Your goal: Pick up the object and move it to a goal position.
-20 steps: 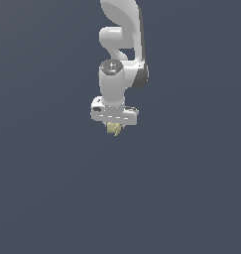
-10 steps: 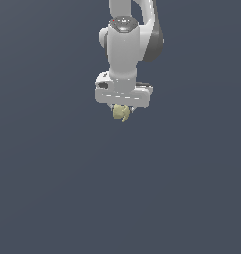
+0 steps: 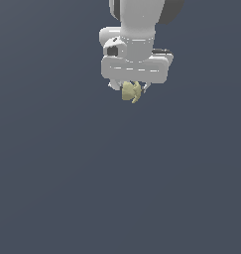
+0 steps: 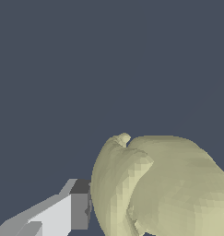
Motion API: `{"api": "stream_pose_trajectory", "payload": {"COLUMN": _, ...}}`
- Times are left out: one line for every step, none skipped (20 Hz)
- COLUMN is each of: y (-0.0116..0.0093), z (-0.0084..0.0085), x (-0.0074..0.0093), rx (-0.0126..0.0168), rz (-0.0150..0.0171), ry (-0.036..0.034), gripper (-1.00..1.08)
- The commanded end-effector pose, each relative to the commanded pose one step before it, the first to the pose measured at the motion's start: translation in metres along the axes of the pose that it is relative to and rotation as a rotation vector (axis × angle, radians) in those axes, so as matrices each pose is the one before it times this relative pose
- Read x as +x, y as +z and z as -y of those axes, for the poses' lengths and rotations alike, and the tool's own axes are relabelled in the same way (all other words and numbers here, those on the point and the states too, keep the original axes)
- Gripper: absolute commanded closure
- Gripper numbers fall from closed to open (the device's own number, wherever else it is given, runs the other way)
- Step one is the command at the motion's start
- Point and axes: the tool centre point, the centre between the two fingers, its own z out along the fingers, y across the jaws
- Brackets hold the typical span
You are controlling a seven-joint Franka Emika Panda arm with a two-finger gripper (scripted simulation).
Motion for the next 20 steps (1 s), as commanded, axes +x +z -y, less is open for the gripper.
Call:
{"api": "stream_pose_trajectory", "payload": {"y": -0.02583, "z": 0.00859, "x": -0.00118, "rx": -0.00022, "rz": 0.00082, "ry": 0.00016, "gripper": 1.08}}
{"api": "stream_pose_trajectory", "payload": {"y": -0.01, "z": 0.00333, "x": -0.0001, "rx": 0.00062, "rz": 0.0002, "ry": -0.00024, "gripper": 1.08}}
{"api": "stream_pose_trajectory", "payload": {"y": -0.00951, "z": 0.00327, "x": -0.00009, "rx": 0.0, "rz": 0.0, "ry": 0.0, "gripper": 1.08}}
{"api": "stream_pose_trajectory", "payload": {"y": -0.00897, "z": 0.00311, "x": -0.00005, "rx": 0.0, "rz": 0.0, "ry": 0.0, "gripper": 1.08}}
{"api": "stream_pose_trajectory", "payload": {"y": -0.00843, "z": 0.00282, "x": 0.00003, "rx": 0.00045, "rz": 0.00014, "ry": -0.00011, "gripper": 1.08}}
{"api": "stream_pose_trajectory", "payload": {"y": -0.00789, "z": 0.00276, "x": 0.00002, "rx": 0.0, "rz": 0.0, "ry": 0.0, "gripper": 1.08}}
{"api": "stream_pose_trajectory", "payload": {"y": -0.00737, "z": 0.00259, "x": 0.00006, "rx": 0.0, "rz": 0.0, "ry": 0.0, "gripper": 1.08}}
{"api": "stream_pose_trajectory", "payload": {"y": -0.00684, "z": 0.00242, "x": 0.0001, "rx": 0.0, "rz": 0.0, "ry": 0.0, "gripper": 1.08}}
{"api": "stream_pose_trajectory", "payload": {"y": -0.00632, "z": 0.00209, "x": 0.00019, "rx": 0.00046, "rz": 0.00014, "ry": -0.00007, "gripper": 1.08}}
{"api": "stream_pose_trajectory", "payload": {"y": -0.00579, "z": 0.00208, "x": 0.00018, "rx": 0.0, "rz": 0.0, "ry": 0.0, "gripper": 1.08}}
{"api": "stream_pose_trajectory", "payload": {"y": -0.00528, "z": 0.00191, "x": 0.00019, "rx": 0.0, "rz": 0.0, "ry": 0.0, "gripper": 1.08}}
{"api": "stream_pose_trajectory", "payload": {"y": -0.00478, "z": 0.00173, "x": 0.00019, "rx": 0.0, "rz": 0.0, "ry": 0.0, "gripper": 1.08}}
{"api": "stream_pose_trajectory", "payload": {"y": -0.00427, "z": 0.00155, "x": 0.00019, "rx": 0.0, "rz": 0.0, "ry": 0.0, "gripper": 1.08}}
{"api": "stream_pose_trajectory", "payload": {"y": -0.0038, "z": 0.00109, "x": 0.00027, "rx": 0.00067, "rz": 0.00018, "ry": -0.00001, "gripper": 1.08}}
{"api": "stream_pose_trajectory", "payload": {"y": -0.0033, "z": 0.00121, "x": 0.00019, "rx": 0.0, "rz": 0.0, "ry": 0.0, "gripper": 1.08}}
{"api": "stream_pose_trajectory", "payload": {"y": -0.00283, "z": 0.00105, "x": 0.00019, "rx": 0.0, "rz": 0.0, "ry": 0.0, "gripper": 1.08}}
{"api": "stream_pose_trajectory", "payload": {"y": -0.00238, "z": 0.00089, "x": 0.0002, "rx": 0.0, "rz": 0.0, "ry": 0.0, "gripper": 1.08}}
{"api": "stream_pose_trajectory", "payload": {"y": -0.00193, "z": 0.00073, "x": 0.0002, "rx": 0.0, "rz": 0.0, "ry": 0.0, "gripper": 1.08}}
{"api": "stream_pose_trajectory", "payload": {"y": -0.00149, "z": 0.00058, "x": 0.00021, "rx": 0.0, "rz": 0.0, "ry": 0.0, "gripper": 1.08}}
{"api": "stream_pose_trajectory", "payload": {"y": -0.00107, "z": 0.00043, "x": 0.00021, "rx": 0.0, "rz": 0.0, "ry": 0.0, "gripper": 1.08}}
